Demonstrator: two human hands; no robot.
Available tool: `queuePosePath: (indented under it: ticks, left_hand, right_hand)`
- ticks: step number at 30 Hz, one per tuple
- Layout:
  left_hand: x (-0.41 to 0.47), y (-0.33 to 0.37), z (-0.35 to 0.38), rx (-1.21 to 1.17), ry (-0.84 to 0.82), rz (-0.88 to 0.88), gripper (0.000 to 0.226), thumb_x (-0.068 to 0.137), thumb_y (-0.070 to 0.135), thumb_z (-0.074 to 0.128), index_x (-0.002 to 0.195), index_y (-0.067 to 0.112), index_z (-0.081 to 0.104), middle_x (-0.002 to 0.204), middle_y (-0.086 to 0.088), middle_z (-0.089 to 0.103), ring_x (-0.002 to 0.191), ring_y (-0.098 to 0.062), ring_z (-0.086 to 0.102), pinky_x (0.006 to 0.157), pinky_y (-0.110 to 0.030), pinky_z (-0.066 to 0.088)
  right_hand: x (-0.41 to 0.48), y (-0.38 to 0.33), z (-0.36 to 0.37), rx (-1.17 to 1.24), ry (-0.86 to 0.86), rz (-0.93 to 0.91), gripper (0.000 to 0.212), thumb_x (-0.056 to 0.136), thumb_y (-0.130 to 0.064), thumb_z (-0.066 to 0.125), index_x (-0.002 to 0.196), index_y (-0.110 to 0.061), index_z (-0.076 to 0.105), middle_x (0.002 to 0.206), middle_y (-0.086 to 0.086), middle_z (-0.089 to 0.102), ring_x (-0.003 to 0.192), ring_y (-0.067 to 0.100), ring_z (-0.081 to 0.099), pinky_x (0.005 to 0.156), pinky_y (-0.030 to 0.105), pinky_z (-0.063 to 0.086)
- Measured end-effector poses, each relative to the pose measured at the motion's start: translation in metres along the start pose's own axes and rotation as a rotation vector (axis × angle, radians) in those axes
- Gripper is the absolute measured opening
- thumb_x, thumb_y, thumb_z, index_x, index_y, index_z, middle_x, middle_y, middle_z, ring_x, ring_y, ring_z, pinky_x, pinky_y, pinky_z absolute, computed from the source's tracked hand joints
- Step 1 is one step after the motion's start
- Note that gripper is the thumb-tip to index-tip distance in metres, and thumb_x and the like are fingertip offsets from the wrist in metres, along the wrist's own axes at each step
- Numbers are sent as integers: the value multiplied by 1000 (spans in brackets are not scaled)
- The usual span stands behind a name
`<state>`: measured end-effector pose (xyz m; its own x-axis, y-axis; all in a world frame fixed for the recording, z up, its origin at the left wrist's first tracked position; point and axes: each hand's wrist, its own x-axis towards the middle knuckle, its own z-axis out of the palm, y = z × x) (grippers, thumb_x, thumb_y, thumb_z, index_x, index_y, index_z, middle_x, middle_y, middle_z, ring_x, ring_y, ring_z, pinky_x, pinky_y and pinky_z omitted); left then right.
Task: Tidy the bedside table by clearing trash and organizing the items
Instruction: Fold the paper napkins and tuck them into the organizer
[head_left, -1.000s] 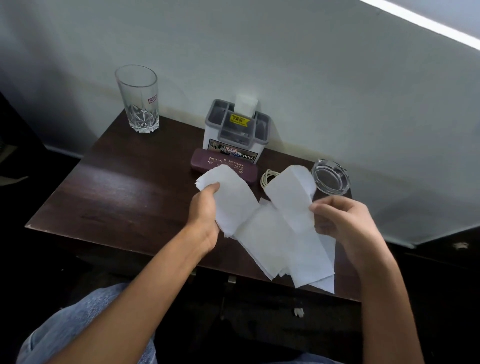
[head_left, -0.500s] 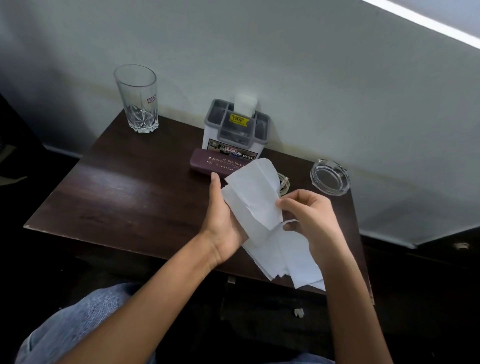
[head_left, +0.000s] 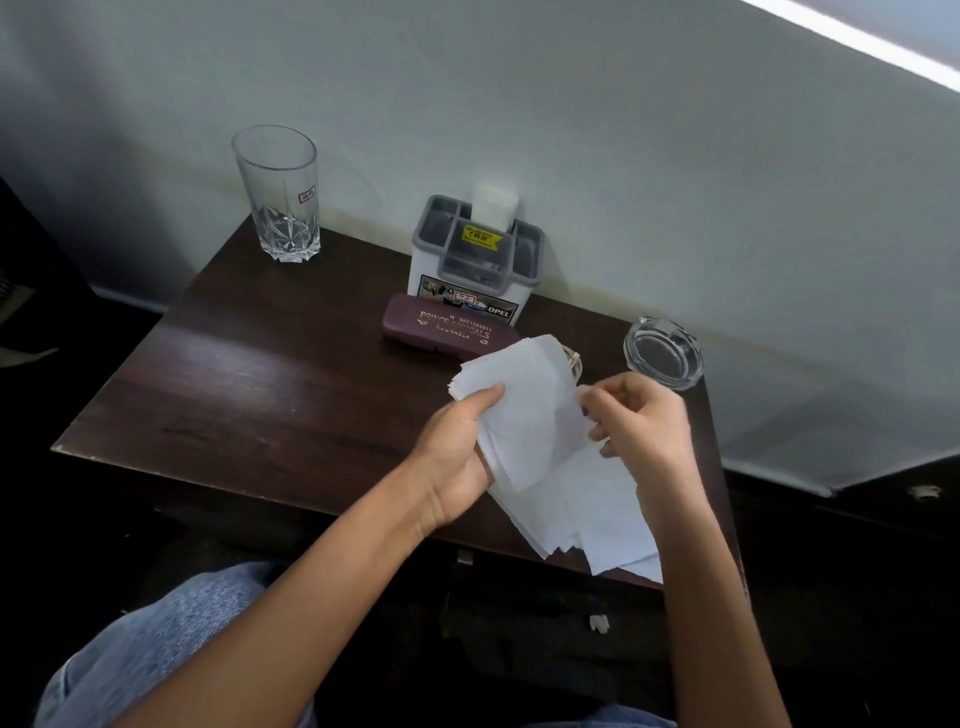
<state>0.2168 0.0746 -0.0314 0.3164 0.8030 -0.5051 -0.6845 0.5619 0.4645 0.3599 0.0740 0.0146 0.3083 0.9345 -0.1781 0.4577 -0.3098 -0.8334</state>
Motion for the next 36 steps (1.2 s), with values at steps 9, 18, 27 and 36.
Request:
queuePosePath:
  ticks: [9, 18, 27, 36]
  left_hand:
    - [-6, 1, -1, 66, -138, -157, 30, 92, 22, 48, 113, 8, 64, 113, -12, 69, 102, -25, 63, 97, -39, 45]
    - [-4, -2, 0, 99, -84, -139, 20, 92, 8, 48, 102, 8, 65, 93, -9, 72, 90, -23, 66, 86, -38, 51]
    - [15, 10, -21, 165, 362, 47, 15, 93, 7, 46, 100, 7, 60, 99, -12, 66, 92, -29, 63, 90, -46, 50]
    - [16, 6, -21, 220, 395, 4, 13, 95, 7, 45, 94, 8, 59, 90, -9, 65, 83, -25, 62, 86, -43, 50]
  right_hand:
    - [0, 1, -2, 147, -9, 16, 16, 86, -14, 62, 76, -24, 70, 84, 2, 70, 81, 15, 61, 72, 29, 46]
    - [3, 6, 0, 111, -35, -37, 14, 86, -13, 61, 82, -21, 72, 77, -5, 68, 67, 4, 57, 59, 16, 43]
    - [15, 38, -28, -332, -66, 56, 10, 77, -6, 61, 72, -12, 67, 72, 6, 69, 58, 13, 61, 56, 28, 48]
    - [20, 57, 4, -578, -283, 113, 12, 74, -16, 74, 73, -8, 64, 74, 4, 63, 66, 18, 57, 66, 38, 53]
